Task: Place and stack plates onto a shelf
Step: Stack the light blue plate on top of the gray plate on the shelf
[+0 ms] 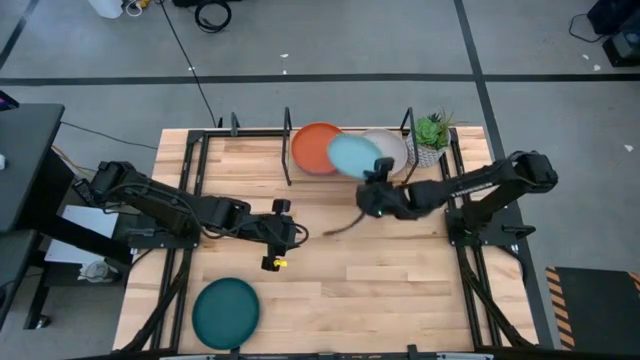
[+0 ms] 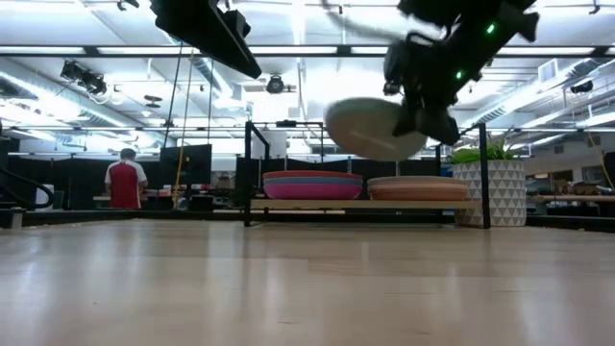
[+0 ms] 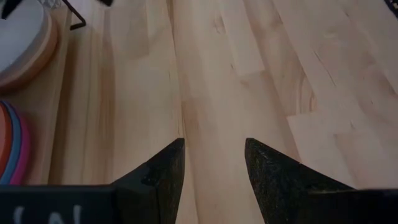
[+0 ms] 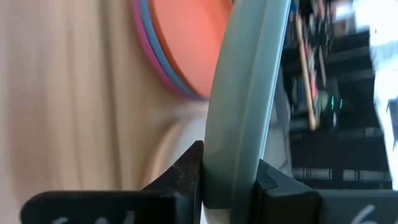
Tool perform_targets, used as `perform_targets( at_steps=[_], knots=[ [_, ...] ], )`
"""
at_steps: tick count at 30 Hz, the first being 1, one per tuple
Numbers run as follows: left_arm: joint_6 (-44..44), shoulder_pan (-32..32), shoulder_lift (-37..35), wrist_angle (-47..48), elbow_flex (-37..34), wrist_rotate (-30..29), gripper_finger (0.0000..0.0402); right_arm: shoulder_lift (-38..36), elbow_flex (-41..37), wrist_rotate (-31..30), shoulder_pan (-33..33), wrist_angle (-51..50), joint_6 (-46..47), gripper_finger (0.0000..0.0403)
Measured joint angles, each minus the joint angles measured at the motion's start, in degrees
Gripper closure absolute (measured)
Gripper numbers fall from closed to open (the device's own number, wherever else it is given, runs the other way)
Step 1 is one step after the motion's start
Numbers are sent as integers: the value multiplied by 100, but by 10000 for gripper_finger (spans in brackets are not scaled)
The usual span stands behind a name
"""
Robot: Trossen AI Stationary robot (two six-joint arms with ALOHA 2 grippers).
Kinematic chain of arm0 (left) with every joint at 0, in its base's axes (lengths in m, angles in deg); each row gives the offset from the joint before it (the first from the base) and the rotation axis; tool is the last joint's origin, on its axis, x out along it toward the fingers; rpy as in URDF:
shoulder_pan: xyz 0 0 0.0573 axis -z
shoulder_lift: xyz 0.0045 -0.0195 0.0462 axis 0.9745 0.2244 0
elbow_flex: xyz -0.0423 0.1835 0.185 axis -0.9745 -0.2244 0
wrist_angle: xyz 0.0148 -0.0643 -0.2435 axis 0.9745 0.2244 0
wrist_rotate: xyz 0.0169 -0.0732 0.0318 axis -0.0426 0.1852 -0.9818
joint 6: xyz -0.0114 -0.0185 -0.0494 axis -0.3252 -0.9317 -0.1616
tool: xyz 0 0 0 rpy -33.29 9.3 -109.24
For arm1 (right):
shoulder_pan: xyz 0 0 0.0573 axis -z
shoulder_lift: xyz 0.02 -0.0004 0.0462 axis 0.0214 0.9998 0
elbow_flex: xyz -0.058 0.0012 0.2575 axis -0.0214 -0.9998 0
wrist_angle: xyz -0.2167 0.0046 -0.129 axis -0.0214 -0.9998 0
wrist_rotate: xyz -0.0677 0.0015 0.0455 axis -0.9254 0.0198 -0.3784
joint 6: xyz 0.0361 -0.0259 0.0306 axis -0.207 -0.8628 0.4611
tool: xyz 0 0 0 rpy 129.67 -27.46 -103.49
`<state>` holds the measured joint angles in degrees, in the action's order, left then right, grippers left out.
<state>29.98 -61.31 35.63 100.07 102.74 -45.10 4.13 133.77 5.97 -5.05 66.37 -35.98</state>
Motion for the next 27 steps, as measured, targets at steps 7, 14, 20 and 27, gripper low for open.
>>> perform_targets(
  at_steps=[7, 14, 20, 27],
  knots=[
    [-8, 0, 0, 20, 0, 0, 226, 0, -2, 500, 719, -590, 515, 332],
    [-34, -6, 0, 20, 0, 1, 226, 0, -4, 780, 1054, -864, 831, 332],
    [-37, -4, 0, 18, 0, 0, 226, 0, -4, 1141, 1186, -1286, 1135, 329],
    [-39, -4, 0, 16, 0, 0, 226, -10, 7, 1495, 1133, -1404, 1168, 270]
  ],
)
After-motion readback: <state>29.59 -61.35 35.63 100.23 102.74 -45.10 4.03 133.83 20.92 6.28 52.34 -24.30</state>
